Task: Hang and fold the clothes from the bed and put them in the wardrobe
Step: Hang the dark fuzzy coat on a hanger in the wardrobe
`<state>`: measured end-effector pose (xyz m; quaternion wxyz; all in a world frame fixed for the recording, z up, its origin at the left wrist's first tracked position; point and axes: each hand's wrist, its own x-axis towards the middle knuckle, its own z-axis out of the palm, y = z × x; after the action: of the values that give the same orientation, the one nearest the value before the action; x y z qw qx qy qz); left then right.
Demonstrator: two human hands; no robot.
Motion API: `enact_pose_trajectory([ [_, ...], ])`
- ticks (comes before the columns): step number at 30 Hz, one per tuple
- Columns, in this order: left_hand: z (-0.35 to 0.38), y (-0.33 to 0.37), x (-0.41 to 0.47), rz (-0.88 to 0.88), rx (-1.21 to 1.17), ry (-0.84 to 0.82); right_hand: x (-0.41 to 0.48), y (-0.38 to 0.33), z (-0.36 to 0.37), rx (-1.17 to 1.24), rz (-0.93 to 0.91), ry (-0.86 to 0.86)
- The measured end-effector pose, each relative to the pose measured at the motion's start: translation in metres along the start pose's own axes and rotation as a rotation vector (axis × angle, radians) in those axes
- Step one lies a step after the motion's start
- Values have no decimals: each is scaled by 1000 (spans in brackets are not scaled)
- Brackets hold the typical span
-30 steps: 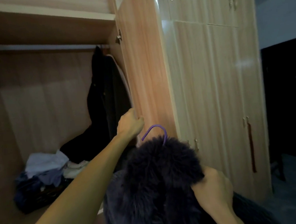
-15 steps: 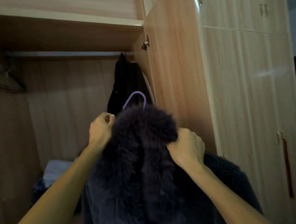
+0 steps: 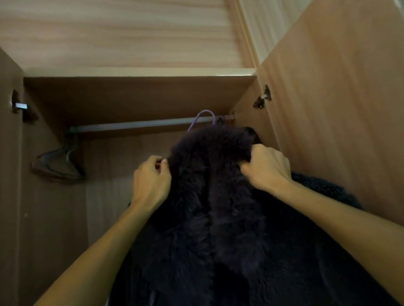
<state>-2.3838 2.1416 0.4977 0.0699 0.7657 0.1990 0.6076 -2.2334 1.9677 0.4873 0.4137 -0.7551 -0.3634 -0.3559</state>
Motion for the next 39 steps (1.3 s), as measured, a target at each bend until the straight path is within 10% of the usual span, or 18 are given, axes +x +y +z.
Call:
enact_pose_trajectory([
  [39, 254, -150, 271, 245, -19, 132, 373, 10, 237, -577, -112, 267],
])
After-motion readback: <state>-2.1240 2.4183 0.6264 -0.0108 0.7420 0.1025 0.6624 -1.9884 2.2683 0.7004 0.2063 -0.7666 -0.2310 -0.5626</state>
